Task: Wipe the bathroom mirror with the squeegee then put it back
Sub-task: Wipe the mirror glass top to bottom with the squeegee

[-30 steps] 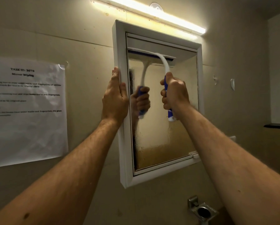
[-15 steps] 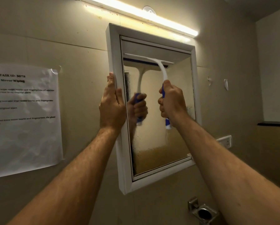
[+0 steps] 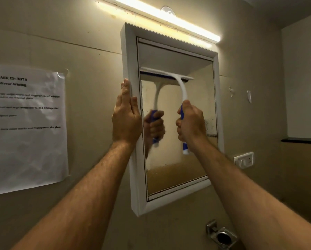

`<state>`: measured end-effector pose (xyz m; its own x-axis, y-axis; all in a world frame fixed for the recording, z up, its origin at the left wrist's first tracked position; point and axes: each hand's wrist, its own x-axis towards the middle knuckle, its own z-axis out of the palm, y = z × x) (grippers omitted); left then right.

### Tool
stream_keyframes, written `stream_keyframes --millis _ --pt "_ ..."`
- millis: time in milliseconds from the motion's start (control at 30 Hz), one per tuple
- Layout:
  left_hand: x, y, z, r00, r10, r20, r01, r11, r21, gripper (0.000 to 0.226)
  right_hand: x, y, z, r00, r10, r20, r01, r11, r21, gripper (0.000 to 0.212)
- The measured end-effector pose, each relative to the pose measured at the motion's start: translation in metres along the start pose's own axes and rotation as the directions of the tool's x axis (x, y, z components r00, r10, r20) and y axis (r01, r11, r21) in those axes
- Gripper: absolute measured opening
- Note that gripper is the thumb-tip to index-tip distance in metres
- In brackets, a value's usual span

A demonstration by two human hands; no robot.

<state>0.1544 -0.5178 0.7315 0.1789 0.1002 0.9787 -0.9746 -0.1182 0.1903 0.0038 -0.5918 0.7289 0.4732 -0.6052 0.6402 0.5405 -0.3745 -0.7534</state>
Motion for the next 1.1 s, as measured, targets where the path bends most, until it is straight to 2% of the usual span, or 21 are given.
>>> stream_keyframes --millis 67,200,267,333,433,467,533,567,733,900,1033,1100 --pt "0.001 -0.001 0.0 1.0 0.011 0.002 -0.011 1.0 0.011 0.05 0.015 0.001 0.002 0.998 -0.026 -0.058 0.026 1.0 -0.006 0.039" --pt "0.002 -0.002 0.001 1.0 0.026 0.012 -0.027 0.999 0.028 0.051 0.016 0.012 0.004 0.998 0.011 -0.064 -0.011 1.0 -0.002 0.037" --pt "0.002 -0.002 0.001 0.999 0.032 0.013 -0.032 0.999 0.029 0.051 -0.006 0.014 0.005 0.999 0.007 -0.036 -0.008 0.999 -0.037 0.039" --pt "0.002 -0.002 0.002 1.0 0.027 0.003 -0.027 0.999 0.032 0.051 -0.023 0.017 0.005 0.998 0.034 0.058 -0.034 0.999 -0.01 0.046" --pt "0.002 -0.002 0.002 1.0 0.022 -0.015 -0.021 0.999 0.041 0.05 -0.048 -0.011 0.006 0.991 0.114 0.075 -0.118 0.992 0.05 0.044" --pt "0.002 -0.002 0.002 1.0 0.025 -0.019 -0.024 0.999 0.046 0.05 -0.034 -0.005 -0.001 0.995 0.072 0.075 -0.077 0.995 0.062 0.045" --pt "0.002 -0.003 0.003 1.0 0.024 -0.014 -0.023 0.998 0.052 0.05 -0.004 0.002 -0.004 0.999 -0.016 -0.049 0.016 1.0 -0.005 0.041" --pt "0.002 -0.003 0.003 1.0 0.02 -0.011 -0.019 0.998 0.055 0.05 0.007 0.003 -0.003 0.996 -0.016 -0.088 0.013 0.999 -0.031 0.038" --pt "0.002 -0.003 0.002 1.0 0.015 -0.013 -0.015 0.998 0.057 0.051 0.03 0.003 -0.001 0.999 0.001 -0.051 -0.004 0.999 -0.045 0.036" --pt "0.0 -0.002 0.002 1.0 0.008 -0.027 -0.007 1.0 0.027 0.051 -0.005 0.055 -0.015 0.998 0.015 -0.059 -0.022 0.992 -0.125 0.037" --pt "-0.002 0.0 0.002 1.0 -0.005 -0.031 0.005 1.0 0.022 0.05 -0.029 0.03 -0.015 0.999 0.033 0.022 -0.032 0.998 -0.056 0.047" --pt "-0.002 0.0 0.001 0.999 -0.005 -0.036 0.006 1.0 0.019 0.049 -0.013 0.016 -0.015 0.999 0.0 -0.035 -0.002 0.998 -0.067 0.045"
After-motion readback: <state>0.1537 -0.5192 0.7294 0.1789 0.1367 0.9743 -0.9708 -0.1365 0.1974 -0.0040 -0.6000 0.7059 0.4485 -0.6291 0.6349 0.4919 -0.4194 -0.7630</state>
